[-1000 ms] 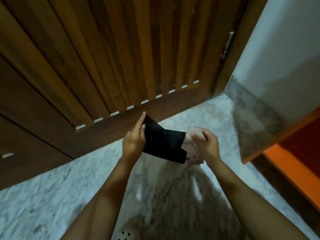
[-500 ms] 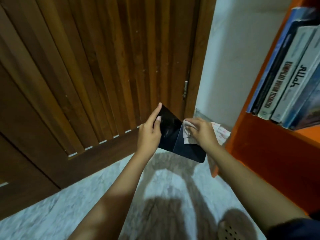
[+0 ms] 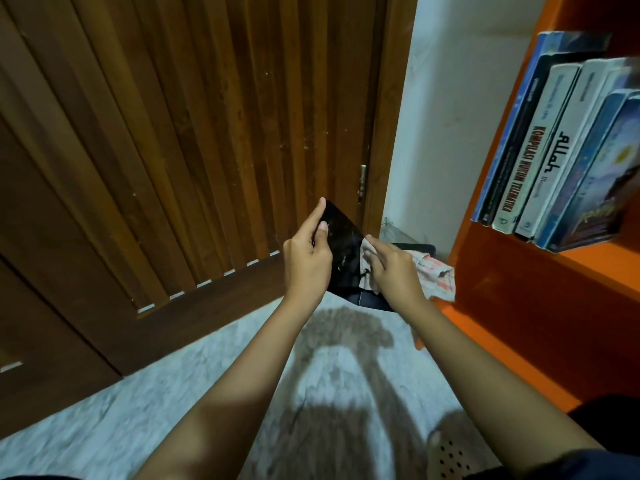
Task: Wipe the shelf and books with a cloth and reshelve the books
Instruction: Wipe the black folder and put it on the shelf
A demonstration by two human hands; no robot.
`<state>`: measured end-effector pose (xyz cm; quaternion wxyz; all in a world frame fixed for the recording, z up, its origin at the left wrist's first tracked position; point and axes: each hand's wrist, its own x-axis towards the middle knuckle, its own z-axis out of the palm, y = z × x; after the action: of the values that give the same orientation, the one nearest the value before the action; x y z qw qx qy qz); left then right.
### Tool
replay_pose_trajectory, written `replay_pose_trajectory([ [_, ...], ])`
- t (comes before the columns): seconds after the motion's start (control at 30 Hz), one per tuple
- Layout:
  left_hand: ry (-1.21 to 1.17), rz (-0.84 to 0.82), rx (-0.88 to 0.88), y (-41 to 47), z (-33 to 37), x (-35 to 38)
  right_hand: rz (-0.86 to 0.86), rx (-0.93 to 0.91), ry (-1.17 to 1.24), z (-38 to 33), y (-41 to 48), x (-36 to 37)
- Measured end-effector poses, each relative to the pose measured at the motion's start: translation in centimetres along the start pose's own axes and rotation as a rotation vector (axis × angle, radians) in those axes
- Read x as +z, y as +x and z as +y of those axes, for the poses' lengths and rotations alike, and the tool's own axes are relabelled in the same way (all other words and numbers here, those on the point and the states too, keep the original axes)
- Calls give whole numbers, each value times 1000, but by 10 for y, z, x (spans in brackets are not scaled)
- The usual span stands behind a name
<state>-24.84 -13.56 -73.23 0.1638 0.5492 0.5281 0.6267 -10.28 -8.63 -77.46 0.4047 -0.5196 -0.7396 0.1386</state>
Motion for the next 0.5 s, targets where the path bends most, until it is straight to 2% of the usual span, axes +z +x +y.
replay_pose_trajectory([
  [0.27, 2, -28, -7, -4, 0, 2, 45, 80, 186, 8, -36, 21],
  [0.5, -47, 37, -67, -8, 2, -1, 20, 146, 255, 5, -46, 34],
])
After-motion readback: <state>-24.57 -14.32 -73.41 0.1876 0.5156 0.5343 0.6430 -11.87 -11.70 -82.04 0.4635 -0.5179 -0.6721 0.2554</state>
